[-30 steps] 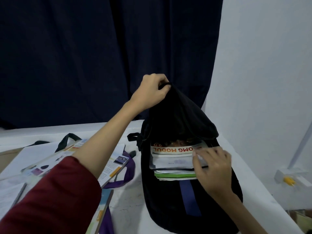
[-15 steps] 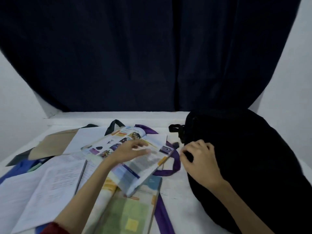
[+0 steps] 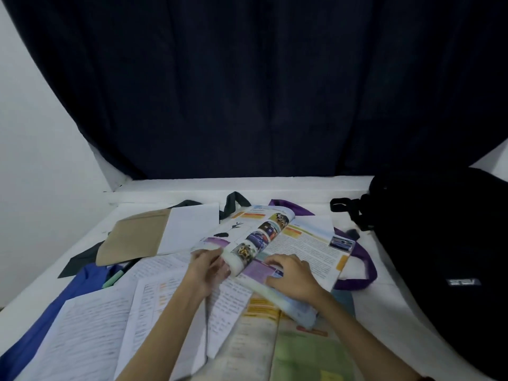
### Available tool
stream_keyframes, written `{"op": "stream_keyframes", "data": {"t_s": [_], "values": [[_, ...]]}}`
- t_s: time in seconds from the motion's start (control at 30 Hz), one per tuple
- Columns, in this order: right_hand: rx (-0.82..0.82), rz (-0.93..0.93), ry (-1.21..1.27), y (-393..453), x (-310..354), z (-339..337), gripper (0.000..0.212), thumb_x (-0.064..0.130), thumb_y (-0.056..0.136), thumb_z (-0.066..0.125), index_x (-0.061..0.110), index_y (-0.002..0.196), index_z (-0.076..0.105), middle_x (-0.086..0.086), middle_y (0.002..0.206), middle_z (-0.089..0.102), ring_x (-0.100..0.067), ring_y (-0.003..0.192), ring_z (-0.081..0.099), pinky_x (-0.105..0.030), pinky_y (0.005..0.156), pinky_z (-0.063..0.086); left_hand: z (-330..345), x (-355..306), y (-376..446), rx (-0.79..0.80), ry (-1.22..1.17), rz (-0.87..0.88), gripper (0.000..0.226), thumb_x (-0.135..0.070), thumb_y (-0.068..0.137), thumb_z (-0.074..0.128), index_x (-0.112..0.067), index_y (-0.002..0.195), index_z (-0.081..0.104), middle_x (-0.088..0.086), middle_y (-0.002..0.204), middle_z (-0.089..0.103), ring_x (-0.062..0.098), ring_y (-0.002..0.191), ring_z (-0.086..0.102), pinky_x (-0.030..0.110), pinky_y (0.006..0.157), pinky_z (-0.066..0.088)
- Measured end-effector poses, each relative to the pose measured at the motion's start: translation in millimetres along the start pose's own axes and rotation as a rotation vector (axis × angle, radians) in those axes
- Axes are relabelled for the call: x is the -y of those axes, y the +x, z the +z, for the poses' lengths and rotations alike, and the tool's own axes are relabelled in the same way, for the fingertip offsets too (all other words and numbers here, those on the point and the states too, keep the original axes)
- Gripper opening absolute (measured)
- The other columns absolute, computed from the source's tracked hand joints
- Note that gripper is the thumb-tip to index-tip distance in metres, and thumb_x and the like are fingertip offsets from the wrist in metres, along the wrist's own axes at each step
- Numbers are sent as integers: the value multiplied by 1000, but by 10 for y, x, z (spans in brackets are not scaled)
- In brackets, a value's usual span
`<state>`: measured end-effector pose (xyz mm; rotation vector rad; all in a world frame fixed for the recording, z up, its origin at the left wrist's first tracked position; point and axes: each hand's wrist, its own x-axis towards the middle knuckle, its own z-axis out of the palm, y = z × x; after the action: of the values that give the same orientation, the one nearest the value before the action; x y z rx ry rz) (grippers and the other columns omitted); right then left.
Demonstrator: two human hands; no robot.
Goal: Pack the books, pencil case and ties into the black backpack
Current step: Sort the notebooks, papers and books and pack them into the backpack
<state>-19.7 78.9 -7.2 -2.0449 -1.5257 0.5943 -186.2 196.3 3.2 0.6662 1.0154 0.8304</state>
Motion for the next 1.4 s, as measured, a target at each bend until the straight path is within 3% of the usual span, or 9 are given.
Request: {"op": "stream_keyframes", "data": {"t_s": [0.2,0.33,0.5,0.6,0.7,0.87,1.0,1.2,1.4], "values": [[-129,29,627,-42,67,-262,68,22,78,76,27,137,42,4,132,47,-8,121,44,-21,96,39,88,-157,-223,244,647,479,46,2,80,71,-23,107,43,10,76,56,14,56,61,29,53,55],[-225,122,912,-126,181,-521,55,50,81,61,38,132,45,9,118,60,-17,99,60,-29,81,46,172,-164,-259,432,1124,827,52,-9,78,72,-45,104,44,-3,82,63,8,65,61,28,62,53],[-394,212,1038,-228,-35,-701,50,59,75,58,31,116,51,-2,98,70,-26,88,68,-39,76,52,384,-144,-206,698,1569,814,50,-30,79,73,-35,123,50,-13,93,61,7,74,59,30,71,54],[-522,417,1041,-269,-342,-599,42,29,82,71,16,115,47,-9,101,68,-23,79,68,-31,55,54,433,-138,-39,936,1415,480,47,-34,75,79,-36,116,57,-6,107,62,7,90,61,19,71,51],[-572,575,838,-277,-586,-453,55,6,78,70,13,123,38,-7,107,61,-22,90,60,-39,72,55,463,-93,189,726,1381,542,34,-38,81,71,-31,113,60,0,118,55,13,105,53,18,80,44],[-496,650,46,-258,-796,-383,38,37,84,63,11,106,46,-8,97,60,-32,94,59,-31,69,42,545,11,450,494,1474,351,47,-41,89,61,-18,127,45,12,120,60,16,86,58,18,62,48],[-470,652,206,-144,-803,-417,25,39,82,66,19,70,58,-3,77,65,-22,76,62,-24,50,39,674,41,506,452,1387,333,49,-42,82,69,-14,118,53,5,111,62,13,85,58,16,59,44],[-498,740,486,-68,-800,-506,19,33,79,71,16,72,66,-3,79,70,-22,78,66,-33,71,51,837,-37,473,593,983,101,29,-5,85,67,-13,96,42,14,104,68,24,78,68,37,67,58],[-564,561,729,-190,-666,-631,30,32,85,69,6,82,55,-4,72,66,-16,58,60,-22,42,42,785,-145,247,654,595,148,26,1,87,62,-15,98,46,12,103,72,33,86,69,40,69,56]]}}
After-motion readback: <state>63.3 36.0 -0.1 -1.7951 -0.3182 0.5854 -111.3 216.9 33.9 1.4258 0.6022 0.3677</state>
